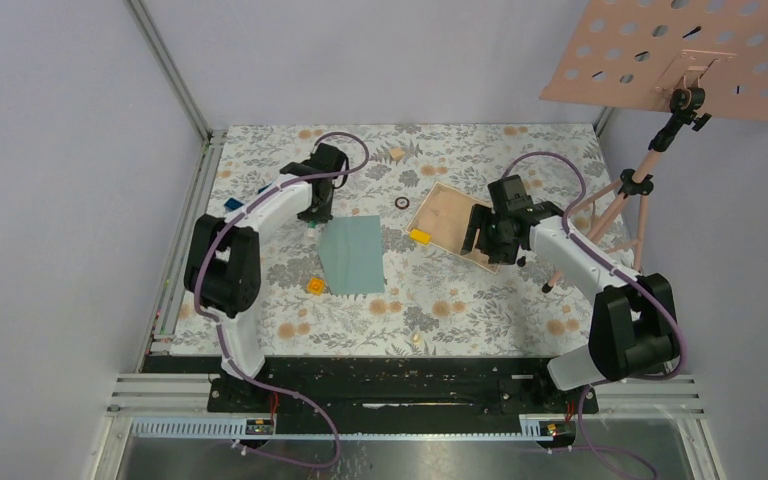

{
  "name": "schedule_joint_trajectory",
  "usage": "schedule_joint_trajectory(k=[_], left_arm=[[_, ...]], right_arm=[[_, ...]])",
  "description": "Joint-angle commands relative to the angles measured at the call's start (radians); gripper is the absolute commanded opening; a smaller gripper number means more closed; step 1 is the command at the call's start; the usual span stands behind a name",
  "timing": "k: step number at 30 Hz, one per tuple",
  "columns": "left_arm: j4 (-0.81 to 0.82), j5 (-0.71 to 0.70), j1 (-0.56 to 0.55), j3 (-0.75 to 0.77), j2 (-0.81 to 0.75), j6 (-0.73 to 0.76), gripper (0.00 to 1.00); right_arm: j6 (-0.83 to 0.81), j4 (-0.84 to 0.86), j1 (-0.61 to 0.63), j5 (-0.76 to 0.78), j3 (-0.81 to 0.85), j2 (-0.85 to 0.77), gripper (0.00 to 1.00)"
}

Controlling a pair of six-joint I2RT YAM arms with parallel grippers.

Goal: Place the letter into the envelope and seal it
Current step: Place the solid glue at the center of the board.

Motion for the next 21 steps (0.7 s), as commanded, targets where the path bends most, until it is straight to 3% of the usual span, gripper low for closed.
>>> schedule_joint_trajectory(k=[1,12,19,21], left_arm=[[0.053,-0.076,0.071,0.086,0.082,0.087,0.00],[0.022,-0.123,0.146,0.266,0.308,0.094,0.10],[0.009,-0.113,0.153,0.286,0.332,0.061,0.33],[0.004,-0.097,0.154,0.282,0.320,0.058,0.35]], right_arm=[[0.017,0.014,0.006,-0.025,0.001,-0.064,0.75],[0.026,0.015,0.006,-0.033,0.003,-0.095,0.75],[0.027,0.015,0.006,-0.036,0.003,-0.091,0.75],[0.032,0.016,0.006,-0.037,-0.001,-0.090,0.75]])
